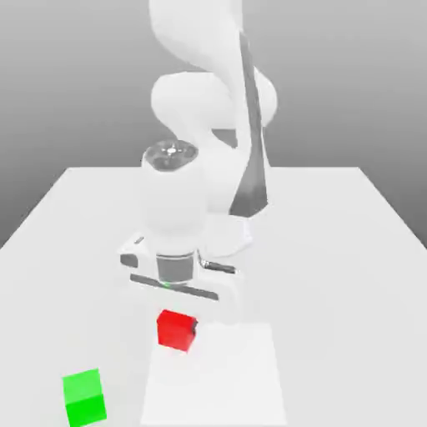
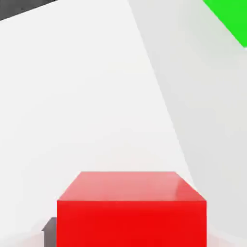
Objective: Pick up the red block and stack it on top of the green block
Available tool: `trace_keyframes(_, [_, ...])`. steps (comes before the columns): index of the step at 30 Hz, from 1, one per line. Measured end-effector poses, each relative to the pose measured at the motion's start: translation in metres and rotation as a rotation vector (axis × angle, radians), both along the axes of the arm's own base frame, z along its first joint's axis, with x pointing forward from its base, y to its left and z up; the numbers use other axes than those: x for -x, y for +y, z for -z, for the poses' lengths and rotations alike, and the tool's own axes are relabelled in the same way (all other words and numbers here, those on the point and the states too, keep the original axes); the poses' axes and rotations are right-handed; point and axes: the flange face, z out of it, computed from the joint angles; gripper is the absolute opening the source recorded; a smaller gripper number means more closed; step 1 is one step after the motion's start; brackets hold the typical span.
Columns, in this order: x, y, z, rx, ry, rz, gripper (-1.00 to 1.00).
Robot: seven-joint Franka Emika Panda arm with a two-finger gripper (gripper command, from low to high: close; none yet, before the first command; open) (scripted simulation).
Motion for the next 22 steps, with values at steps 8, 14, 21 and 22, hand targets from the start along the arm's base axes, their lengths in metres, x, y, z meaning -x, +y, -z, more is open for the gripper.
trace_keyframes(8, [-0.055,-0.064,-0.029,-0.018,0.001,-0.106,-1.0])
trace_keyframes(14, [-0.097,-0.122,-0.044,-0.005,0.0,-0.228,-1.0])
trace_keyframes(21, [-0.102,-0.129,0.009,-0.001,0.0,-0.243,1.0])
trace_keyframes(22, [-0.102,-0.129,0.009,-0.001,0.0,-0.243,1.0])
